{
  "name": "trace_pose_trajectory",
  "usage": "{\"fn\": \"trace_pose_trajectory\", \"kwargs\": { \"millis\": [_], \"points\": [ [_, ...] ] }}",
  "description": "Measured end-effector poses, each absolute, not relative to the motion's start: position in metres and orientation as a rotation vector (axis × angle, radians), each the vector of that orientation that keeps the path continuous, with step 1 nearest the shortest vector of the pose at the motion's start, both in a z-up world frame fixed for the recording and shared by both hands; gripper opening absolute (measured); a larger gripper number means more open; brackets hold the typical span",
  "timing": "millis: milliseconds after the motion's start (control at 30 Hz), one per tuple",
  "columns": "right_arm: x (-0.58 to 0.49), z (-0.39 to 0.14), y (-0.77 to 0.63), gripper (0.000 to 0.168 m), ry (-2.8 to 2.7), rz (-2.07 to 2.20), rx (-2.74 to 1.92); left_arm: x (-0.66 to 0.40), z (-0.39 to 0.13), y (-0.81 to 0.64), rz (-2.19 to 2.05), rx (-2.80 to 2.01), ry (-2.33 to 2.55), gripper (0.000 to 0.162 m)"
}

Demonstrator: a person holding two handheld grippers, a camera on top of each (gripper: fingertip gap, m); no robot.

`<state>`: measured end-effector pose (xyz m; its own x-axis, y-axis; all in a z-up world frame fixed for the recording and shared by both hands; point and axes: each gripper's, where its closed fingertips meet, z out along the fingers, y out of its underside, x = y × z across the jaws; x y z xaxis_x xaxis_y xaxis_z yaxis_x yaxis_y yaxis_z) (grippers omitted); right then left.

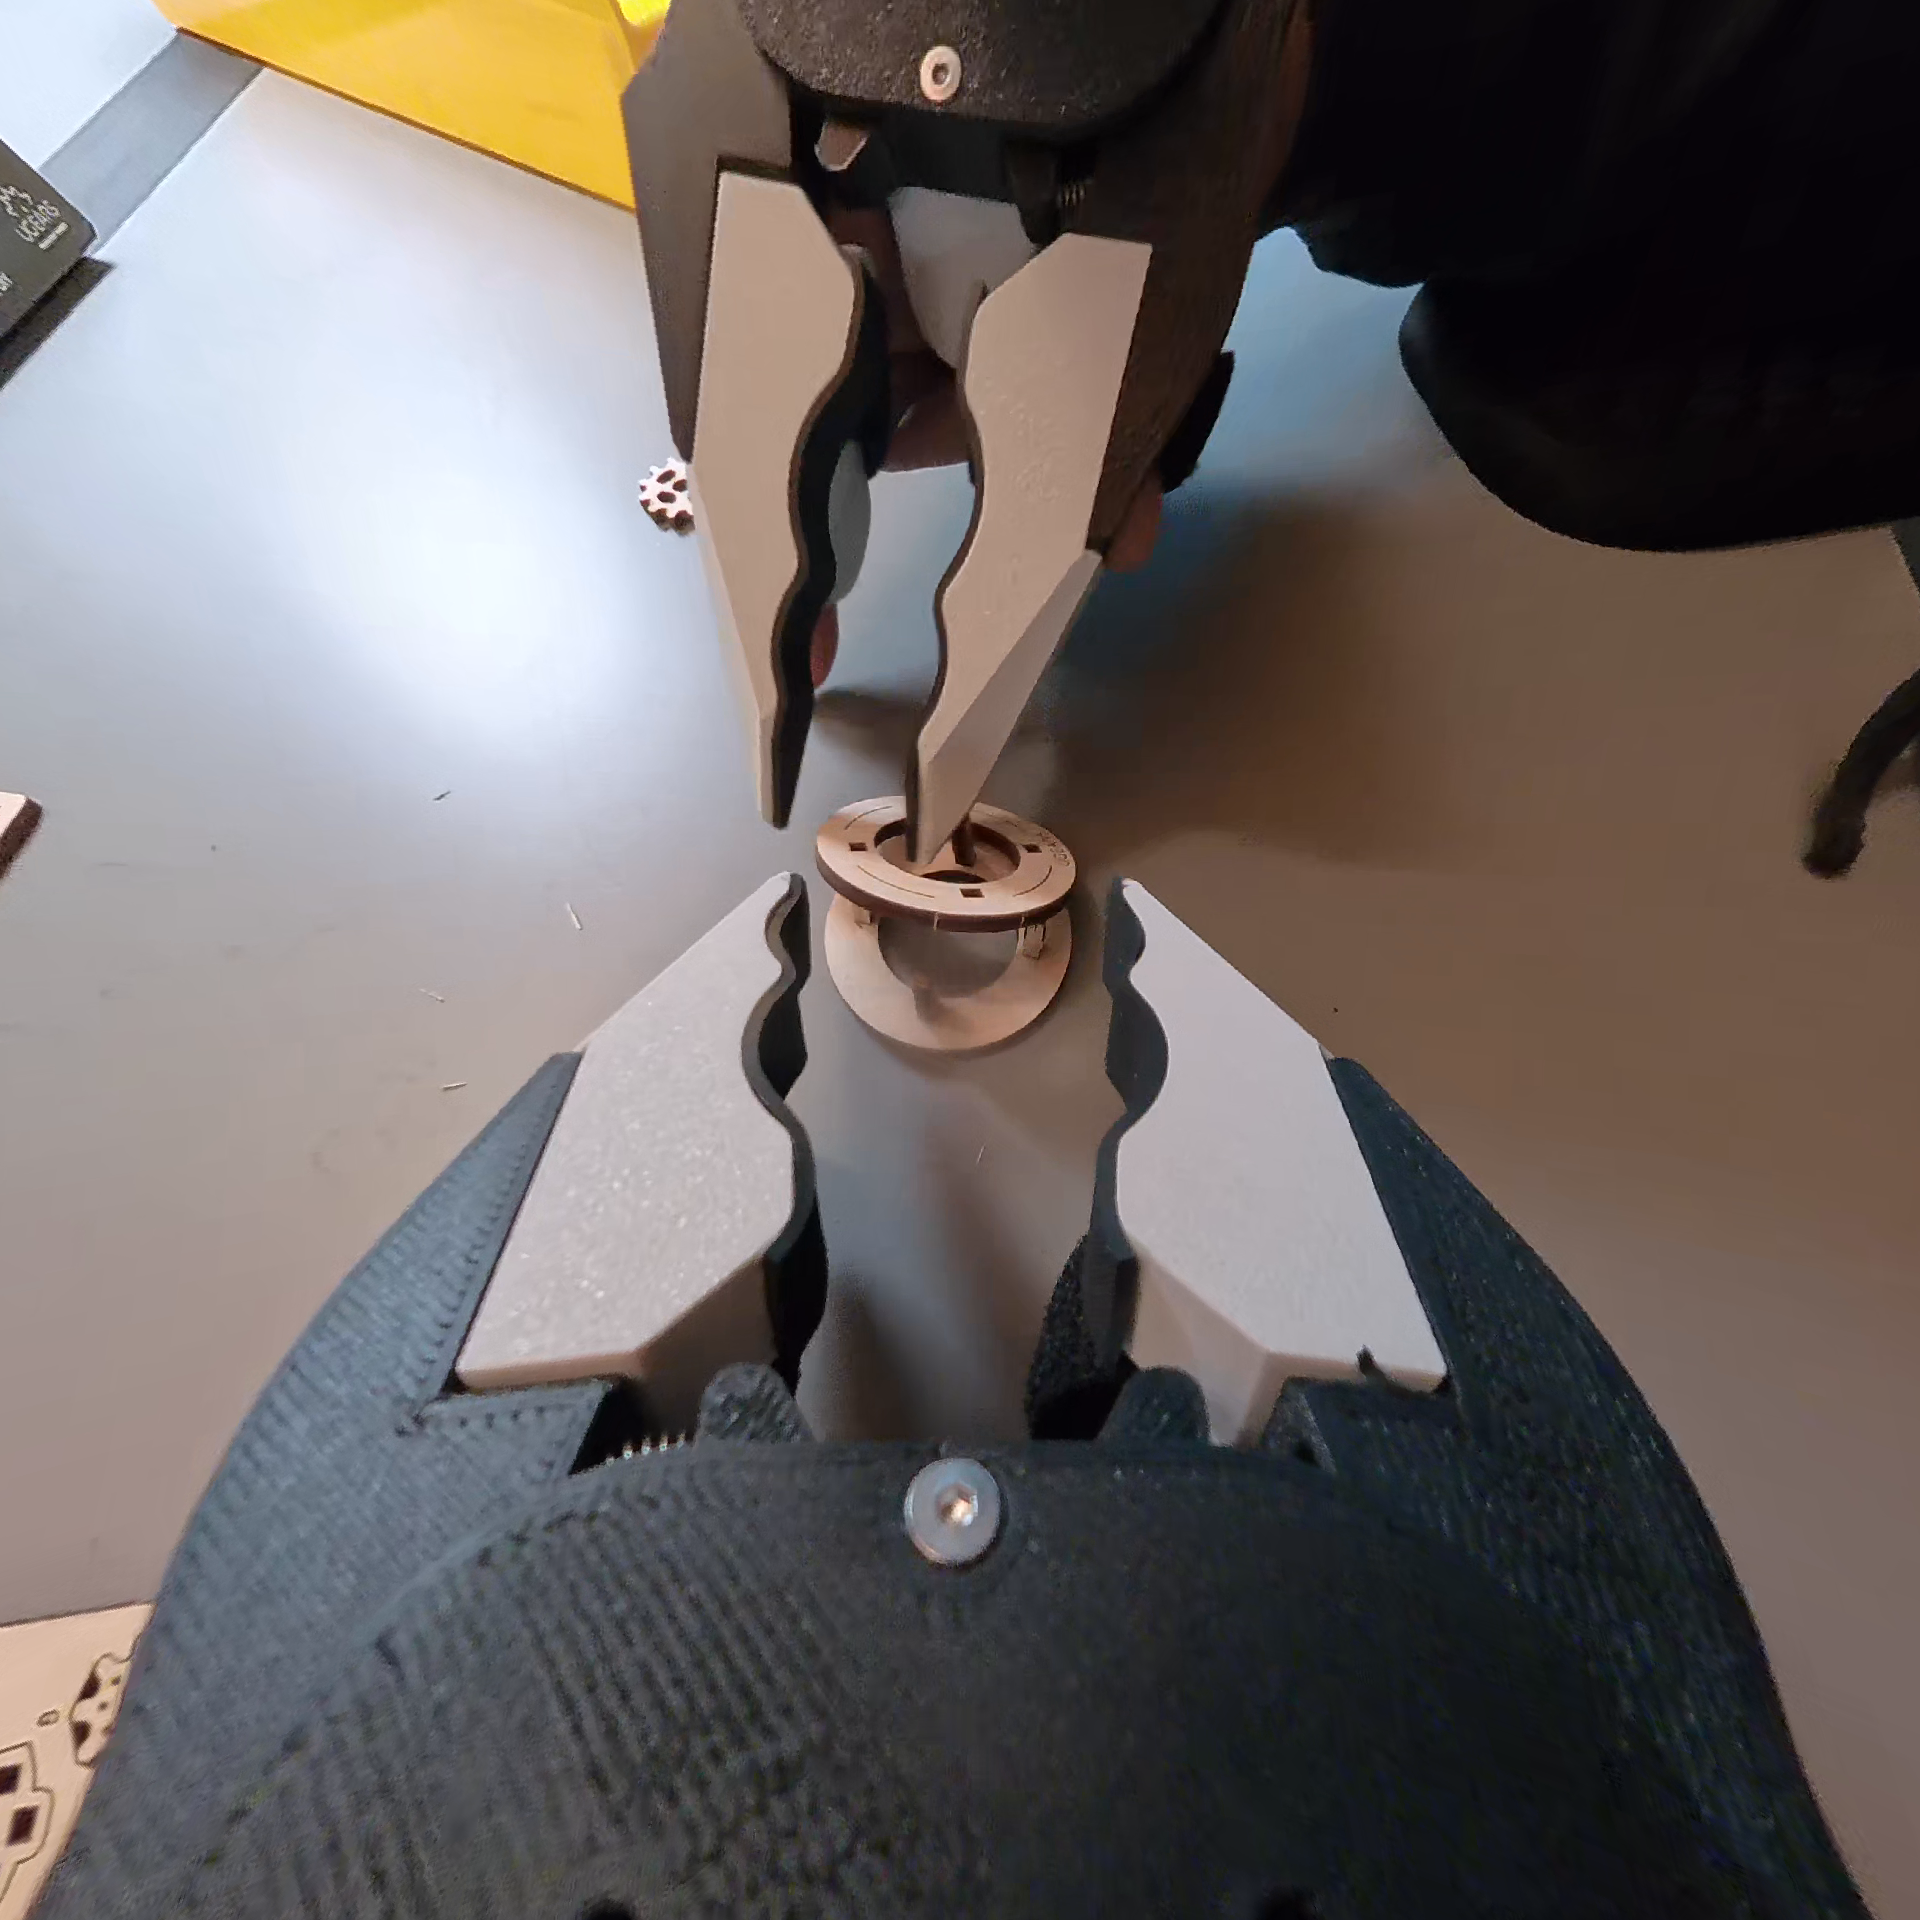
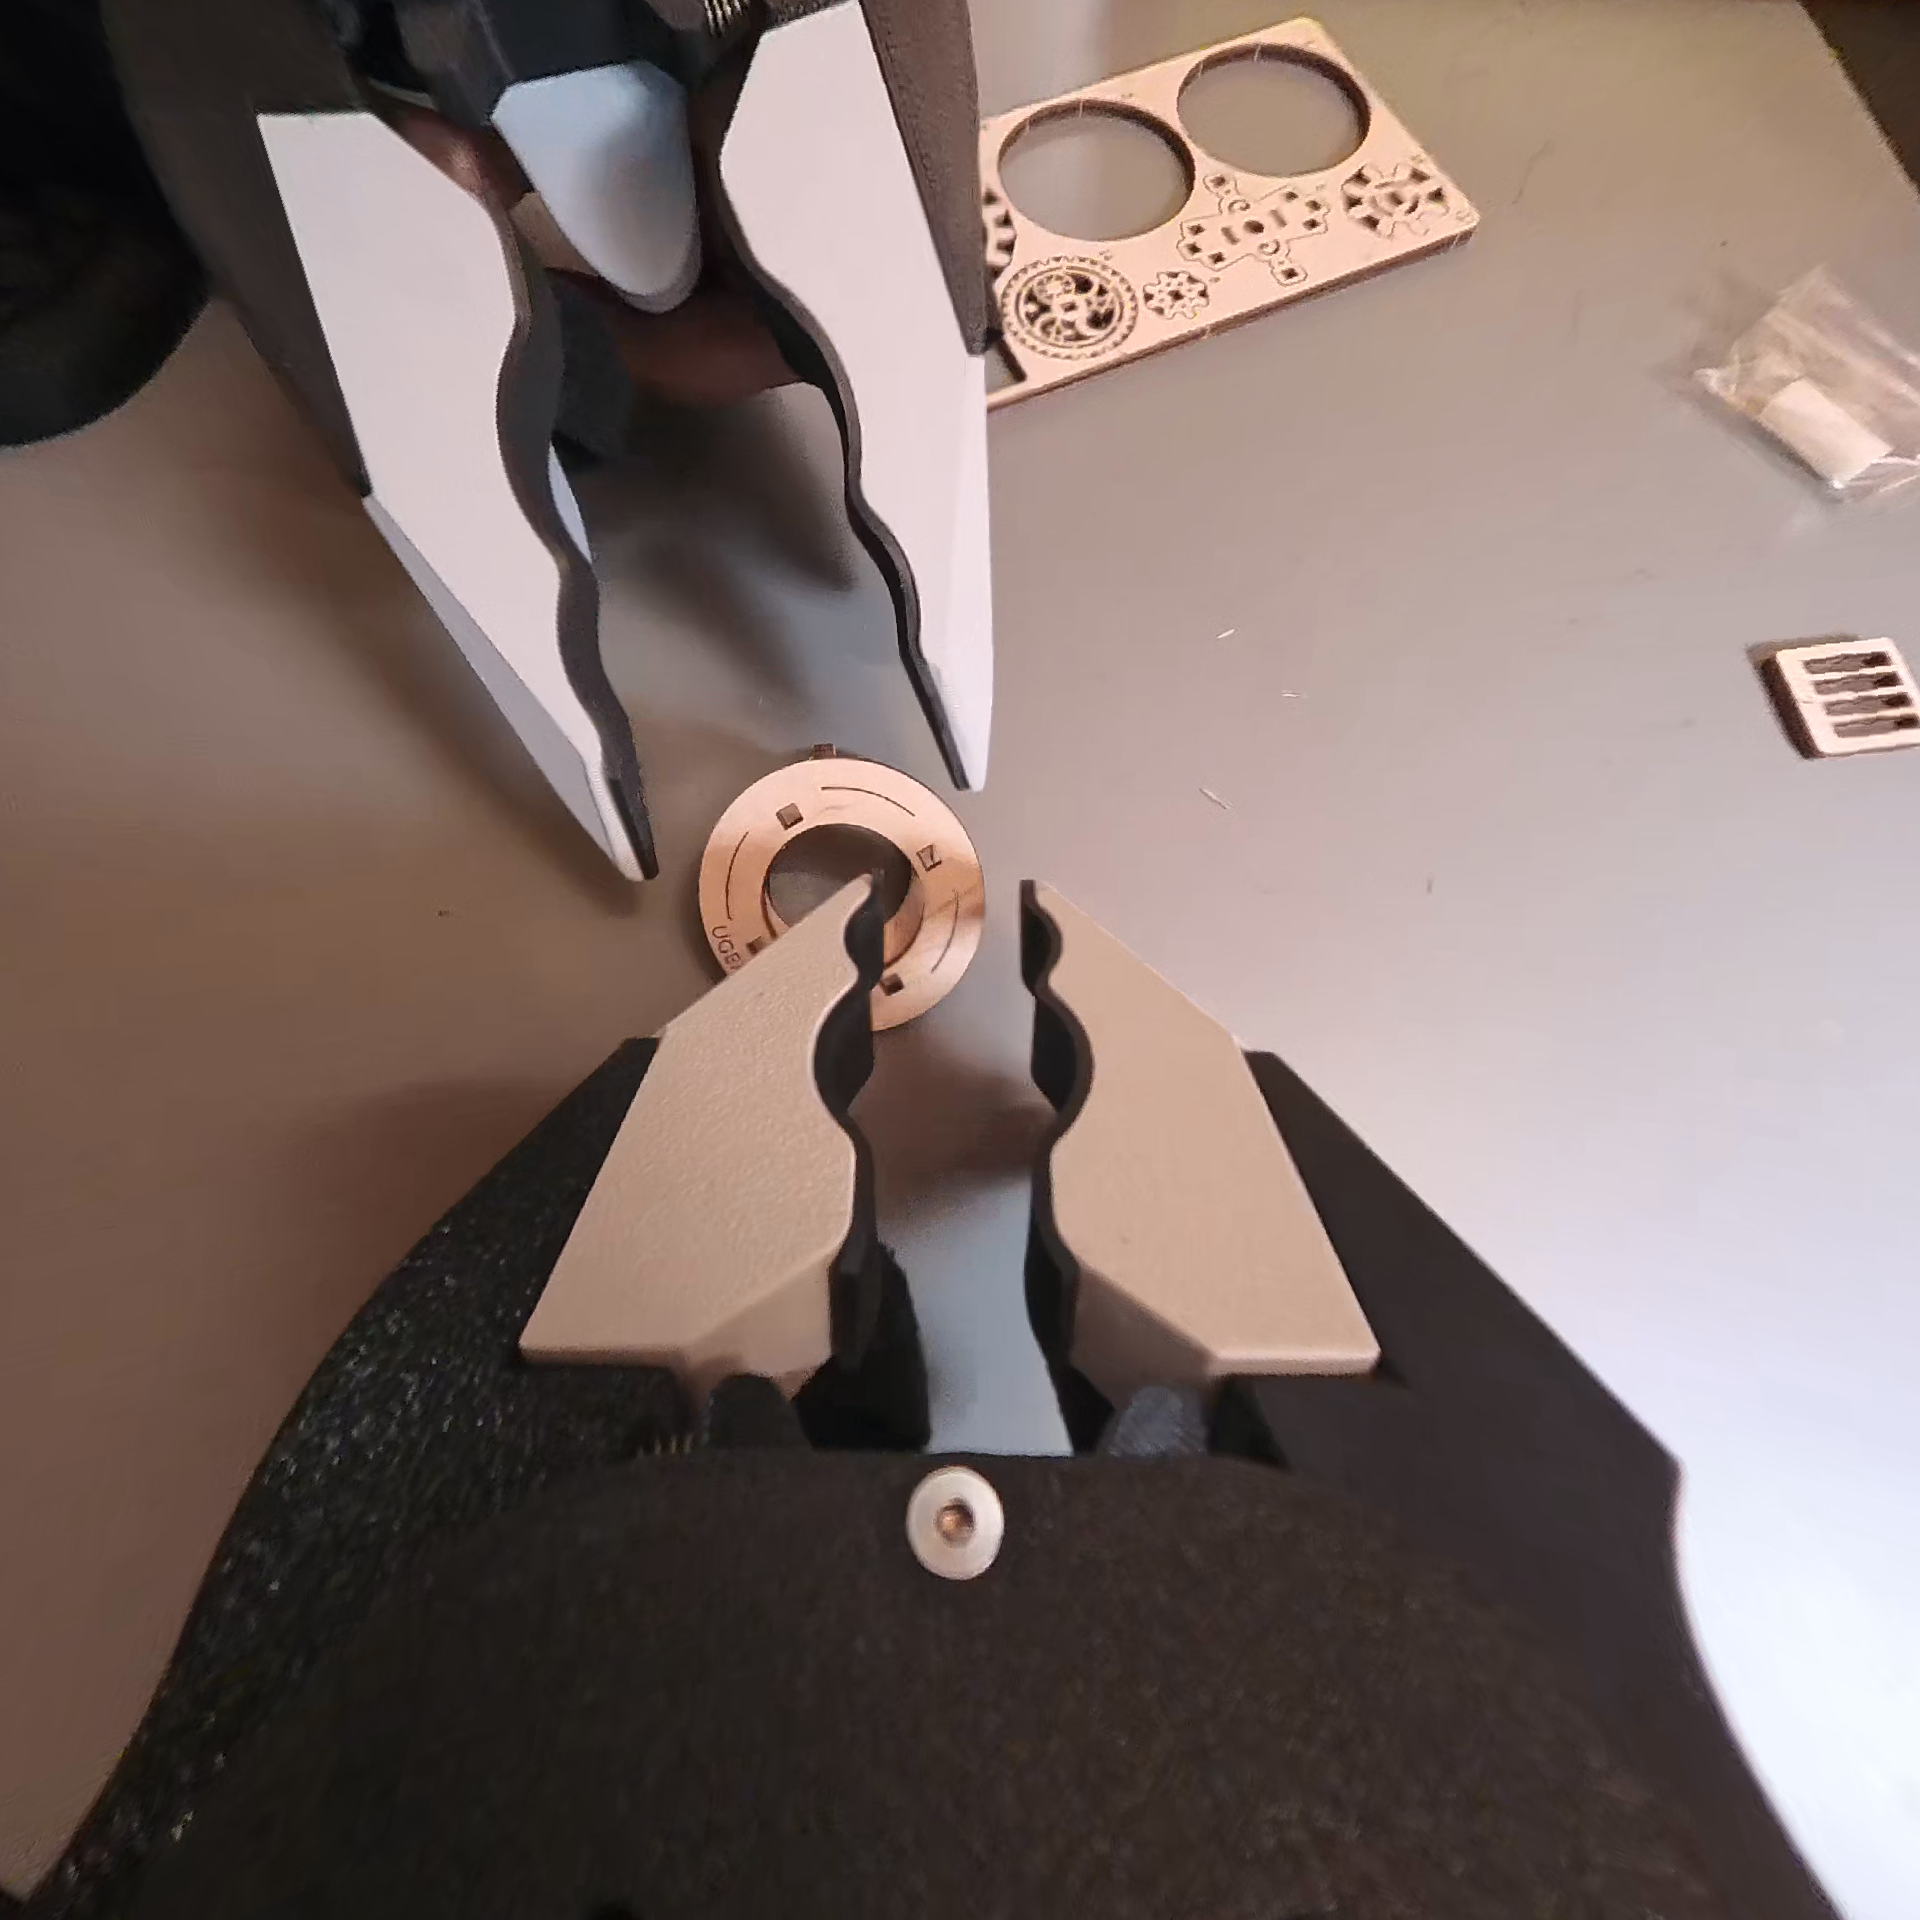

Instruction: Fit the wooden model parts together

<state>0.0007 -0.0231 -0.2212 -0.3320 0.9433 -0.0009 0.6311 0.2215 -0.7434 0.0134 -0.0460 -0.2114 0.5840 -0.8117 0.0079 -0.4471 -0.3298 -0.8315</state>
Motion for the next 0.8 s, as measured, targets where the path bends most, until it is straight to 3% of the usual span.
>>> {"fn": "trace_pose_trajectory", "kwargs": {
  "millis": [100, 467, 800],
  "points": [
    [0.000, -0.222, -0.025, 0.009, -2.071, 0.897, -1.454, 0.012, -0.213, -0.046, -0.541, -1.981, 1.000, 0.056],
    [-0.009, -0.212, -0.029, 0.009, -2.096, 0.792, -1.803, 0.005, -0.205, -0.046, -0.505, -1.937, 1.001, 0.066],
    [-0.007, -0.218, -0.032, 0.010, -2.155, 0.726, -1.802, 0.008, -0.216, -0.049, -0.482, -1.954, 1.054, 0.053]
  ]
}}
